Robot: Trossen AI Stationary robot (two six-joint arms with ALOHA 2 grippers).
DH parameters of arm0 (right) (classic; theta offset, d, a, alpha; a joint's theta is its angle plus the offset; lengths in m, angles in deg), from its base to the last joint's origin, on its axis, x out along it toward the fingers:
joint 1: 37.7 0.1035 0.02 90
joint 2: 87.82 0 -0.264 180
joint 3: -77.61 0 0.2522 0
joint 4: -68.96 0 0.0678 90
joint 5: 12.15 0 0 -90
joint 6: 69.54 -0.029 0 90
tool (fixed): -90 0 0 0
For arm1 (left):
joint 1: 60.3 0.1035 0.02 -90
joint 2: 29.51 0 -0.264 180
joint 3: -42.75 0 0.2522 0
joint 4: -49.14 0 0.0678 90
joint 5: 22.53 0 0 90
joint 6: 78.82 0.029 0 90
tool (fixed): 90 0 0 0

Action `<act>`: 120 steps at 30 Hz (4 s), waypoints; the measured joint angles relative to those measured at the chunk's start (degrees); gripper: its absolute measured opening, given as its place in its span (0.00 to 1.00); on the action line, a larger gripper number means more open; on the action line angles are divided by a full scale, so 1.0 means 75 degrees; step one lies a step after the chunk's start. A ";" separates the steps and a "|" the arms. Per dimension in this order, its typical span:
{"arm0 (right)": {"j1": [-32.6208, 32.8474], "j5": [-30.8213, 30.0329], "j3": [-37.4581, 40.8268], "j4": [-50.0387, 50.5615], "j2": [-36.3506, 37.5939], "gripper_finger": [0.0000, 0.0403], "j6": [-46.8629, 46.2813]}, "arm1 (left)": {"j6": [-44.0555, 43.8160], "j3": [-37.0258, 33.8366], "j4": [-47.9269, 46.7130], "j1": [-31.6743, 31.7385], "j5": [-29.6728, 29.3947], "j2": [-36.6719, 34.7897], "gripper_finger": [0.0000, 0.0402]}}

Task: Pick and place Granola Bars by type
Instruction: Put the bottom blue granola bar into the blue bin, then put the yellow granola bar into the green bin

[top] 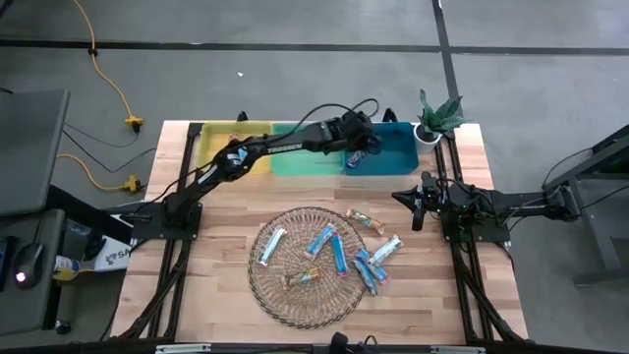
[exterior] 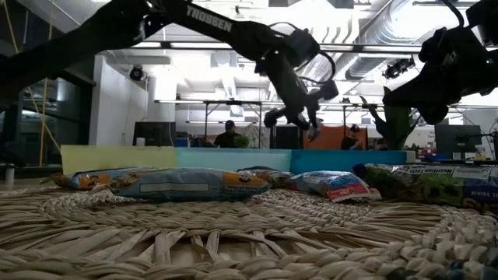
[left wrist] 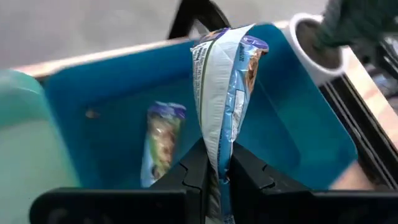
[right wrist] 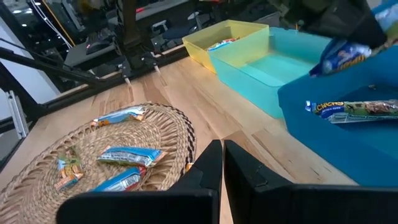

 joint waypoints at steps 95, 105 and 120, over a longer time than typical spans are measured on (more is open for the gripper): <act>0.0001 0.0003 0.0000 0.0008 0.0003 0.00 -0.0002 | -0.1142 -0.9548 -0.1203 -0.3246 -0.1755 -1.0858 0.31; 0.0002 0.0000 0.0000 0.0010 0.0003 0.00 -0.0002 | -0.5341 -1.0346 -0.2699 -0.4256 -0.1109 -0.9967 0.31; 0.0000 0.0003 0.0000 0.0008 0.0002 0.00 -0.0002 | -0.5159 -1.0348 -0.1677 -0.4247 0.2124 -0.8017 0.31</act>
